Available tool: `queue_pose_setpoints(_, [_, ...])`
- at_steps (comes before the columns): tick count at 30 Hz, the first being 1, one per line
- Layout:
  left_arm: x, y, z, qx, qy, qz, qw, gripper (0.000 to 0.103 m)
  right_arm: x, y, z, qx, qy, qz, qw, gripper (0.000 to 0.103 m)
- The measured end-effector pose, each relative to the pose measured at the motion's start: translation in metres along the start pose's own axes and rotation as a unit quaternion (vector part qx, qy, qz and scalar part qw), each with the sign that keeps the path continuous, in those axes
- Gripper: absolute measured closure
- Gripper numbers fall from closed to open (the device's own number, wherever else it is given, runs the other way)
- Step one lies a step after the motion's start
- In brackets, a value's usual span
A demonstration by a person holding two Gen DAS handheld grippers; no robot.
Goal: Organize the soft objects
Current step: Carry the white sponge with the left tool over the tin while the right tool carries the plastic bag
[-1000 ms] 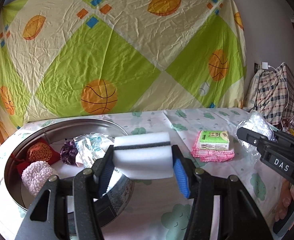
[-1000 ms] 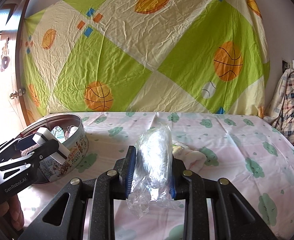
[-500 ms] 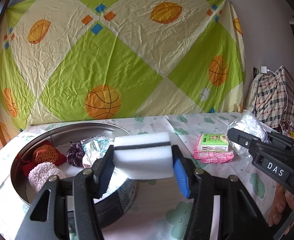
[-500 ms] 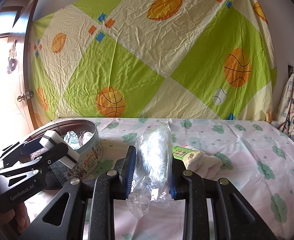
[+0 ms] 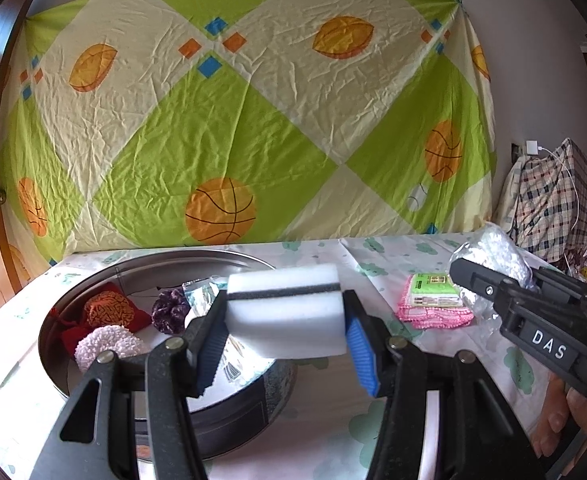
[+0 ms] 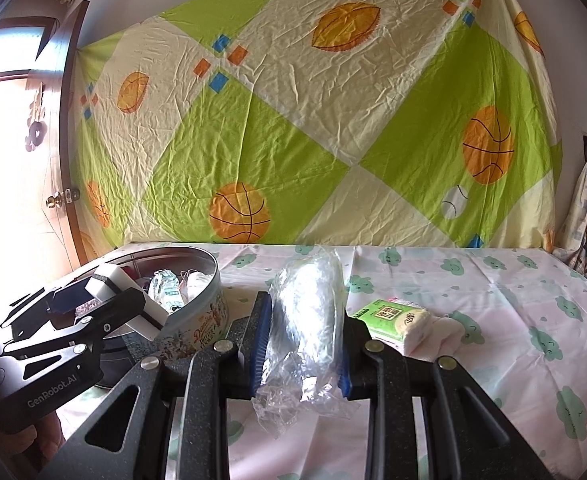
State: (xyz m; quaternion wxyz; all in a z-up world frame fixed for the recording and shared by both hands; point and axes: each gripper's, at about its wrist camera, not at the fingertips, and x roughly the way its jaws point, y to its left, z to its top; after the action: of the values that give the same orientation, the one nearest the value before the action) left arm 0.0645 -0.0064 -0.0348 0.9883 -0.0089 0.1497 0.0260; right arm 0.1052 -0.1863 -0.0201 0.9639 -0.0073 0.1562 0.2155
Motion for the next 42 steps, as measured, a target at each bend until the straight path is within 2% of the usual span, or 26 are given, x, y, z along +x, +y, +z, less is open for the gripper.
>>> queue_pose_setpoints(19, [-0.007,0.022,-0.002,-0.012,-0.007,0.018,0.9997,0.048,0.005,0.029,0.0,-0.015,-0.003,0.027,1.0,0.073])
queue_pose_setpoints(42, [-0.015,0.038,-0.001,-0.023,-0.017,0.02,0.9994,0.048,0.014,0.051,0.0,-0.028,-0.002,0.051,0.998,0.073])
